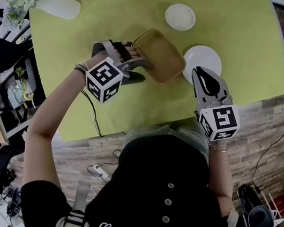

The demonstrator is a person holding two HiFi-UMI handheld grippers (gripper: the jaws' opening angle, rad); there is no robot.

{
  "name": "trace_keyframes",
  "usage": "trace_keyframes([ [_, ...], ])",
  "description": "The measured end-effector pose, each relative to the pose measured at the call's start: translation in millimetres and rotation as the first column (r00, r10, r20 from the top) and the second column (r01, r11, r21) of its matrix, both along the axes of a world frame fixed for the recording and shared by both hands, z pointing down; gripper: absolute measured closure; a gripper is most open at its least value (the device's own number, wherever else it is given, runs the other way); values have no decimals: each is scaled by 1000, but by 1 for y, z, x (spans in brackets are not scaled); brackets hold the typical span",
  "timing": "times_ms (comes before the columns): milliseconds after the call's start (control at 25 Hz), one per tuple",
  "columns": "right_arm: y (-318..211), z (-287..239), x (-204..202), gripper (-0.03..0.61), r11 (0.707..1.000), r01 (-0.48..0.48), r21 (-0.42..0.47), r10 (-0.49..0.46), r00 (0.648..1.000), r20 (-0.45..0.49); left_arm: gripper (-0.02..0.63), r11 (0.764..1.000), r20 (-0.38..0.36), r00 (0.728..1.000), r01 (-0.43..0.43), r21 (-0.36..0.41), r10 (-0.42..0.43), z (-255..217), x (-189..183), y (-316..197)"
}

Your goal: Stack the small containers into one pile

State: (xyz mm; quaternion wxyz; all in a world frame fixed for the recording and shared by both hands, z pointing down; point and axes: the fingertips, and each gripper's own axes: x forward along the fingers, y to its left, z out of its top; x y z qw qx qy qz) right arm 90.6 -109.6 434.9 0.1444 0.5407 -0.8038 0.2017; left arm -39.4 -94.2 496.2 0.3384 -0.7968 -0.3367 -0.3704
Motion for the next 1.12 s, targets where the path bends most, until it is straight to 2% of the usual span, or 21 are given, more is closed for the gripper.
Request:
trace_keyframes([
  [80, -1, -1, -1, 545, 1000, 6, 4, -6, 1000, 0, 388, 999, 5, 999, 32, -10, -31, -1, 1, 1],
  [200, 0, -5, -2, 545, 1000, 21, 14, -21, 1000, -1, 360, 990, -11, 991, 130, -44, -131, -10, 7, -2],
  [320, 0, -8, -4, 545, 999, 42, 18, -42, 999, 0, 368, 958, -47, 963, 257, -127, -264, -27, 16, -4],
  [480, -3, -12, -11, 543, 995, 96, 29, -96, 995, 2, 391, 868, -99, 886, 413, -275, -453, -54, 28, -5],
  [680, -4, -13, -27, 507, 980, 197, 15, -197, 980, -8, 467, 749, -128, 775, 534, -391, -619, -73, 33, -5],
  [880, -4, -10, -37, 499, 962, 272, -4, -272, 962, -19, 602, 632, -152, 651, 612, -476, -744, -84, 35, -8],
  [1040, -1, -3, -40, 499, 951, 306, -30, -307, 951, -27, 604, 543, -154, 558, 645, -537, -815, -86, 39, -7],
  [1120, 0, -1, -43, 494, 945, 326, -38, -327, 945, -25, 603, 494, -158, 504, 655, -572, -849, -88, 41, -8],
])
